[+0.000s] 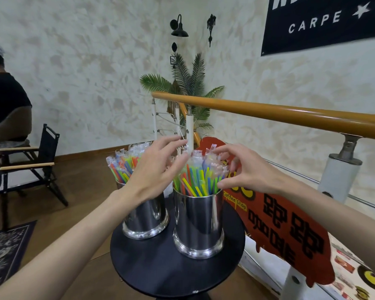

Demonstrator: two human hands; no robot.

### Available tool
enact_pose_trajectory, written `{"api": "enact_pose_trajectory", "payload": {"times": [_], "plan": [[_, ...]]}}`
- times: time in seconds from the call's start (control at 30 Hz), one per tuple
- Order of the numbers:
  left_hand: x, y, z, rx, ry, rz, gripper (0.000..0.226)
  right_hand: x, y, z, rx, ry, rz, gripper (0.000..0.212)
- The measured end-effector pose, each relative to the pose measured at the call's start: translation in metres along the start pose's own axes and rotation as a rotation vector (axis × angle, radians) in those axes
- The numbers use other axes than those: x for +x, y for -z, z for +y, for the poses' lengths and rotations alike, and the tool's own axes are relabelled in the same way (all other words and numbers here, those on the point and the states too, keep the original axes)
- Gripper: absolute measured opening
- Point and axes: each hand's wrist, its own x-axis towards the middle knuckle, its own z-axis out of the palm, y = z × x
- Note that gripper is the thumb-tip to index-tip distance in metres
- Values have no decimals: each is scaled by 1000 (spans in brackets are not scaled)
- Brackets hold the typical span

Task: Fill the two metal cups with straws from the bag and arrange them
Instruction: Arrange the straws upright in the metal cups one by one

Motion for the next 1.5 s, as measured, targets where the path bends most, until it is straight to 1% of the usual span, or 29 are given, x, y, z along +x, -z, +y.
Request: {"api": "enact_pose_trajectory", "payload": {"times": [0.03,0.1,0.2,0.27,0.33,0.47,0.57,0.63,0.7,0.8,0.93,1.0,1.1,1.17,1.23,1.4,1.43,1.5], "plan": [[-1,2,3,59,-57,-40,59,0,1,-1,4,17,5,70],[-3,1,9,196,-145,-147,66,-1,2,-3,-5,46,-4,67],[-4,-3,12,284,-176,-264,72,-2,-1,-3,-44,96,-37,50],[-3,-6,10,284,-177,-281,71,-3,-4,-2,-89,116,-48,35],[-2,-8,8,285,-186,-284,66,-3,-5,-2,-106,123,-61,26],[1,-7,6,282,-222,-261,52,-1,-1,-2,-86,107,-88,20],[2,-8,8,267,-254,-244,47,-2,1,-5,-75,113,-117,21],[0,-11,12,276,-274,-239,50,-4,2,-8,-18,94,-158,27],[-2,-18,16,257,-254,-232,54,-6,2,-10,52,74,-198,32],[-4,-29,20,172,-184,-190,54,-6,3,-9,142,40,-217,32],[-6,-31,18,67,-132,-120,41,-6,11,-5,216,-32,-240,36],[-8,-27,13,38,-136,-92,37,-7,15,-4,240,-32,-249,29],[-8,-22,5,128,-204,-64,34,-6,17,-4,222,-30,-262,20],[-8,-19,2,215,-261,-31,27,-4,16,-5,199,-29,-263,19],[-9,-17,0,244,-284,-9,26,-2,14,-5,201,-22,-262,21],[-15,-15,-5,212,-244,-10,22,3,10,-3,179,-7,-261,18],[-16,-15,-6,199,-235,-27,19,4,9,-2,185,-6,-258,19],[-17,-16,-5,168,-212,-64,15,7,7,-1,186,3,-248,29]]}}
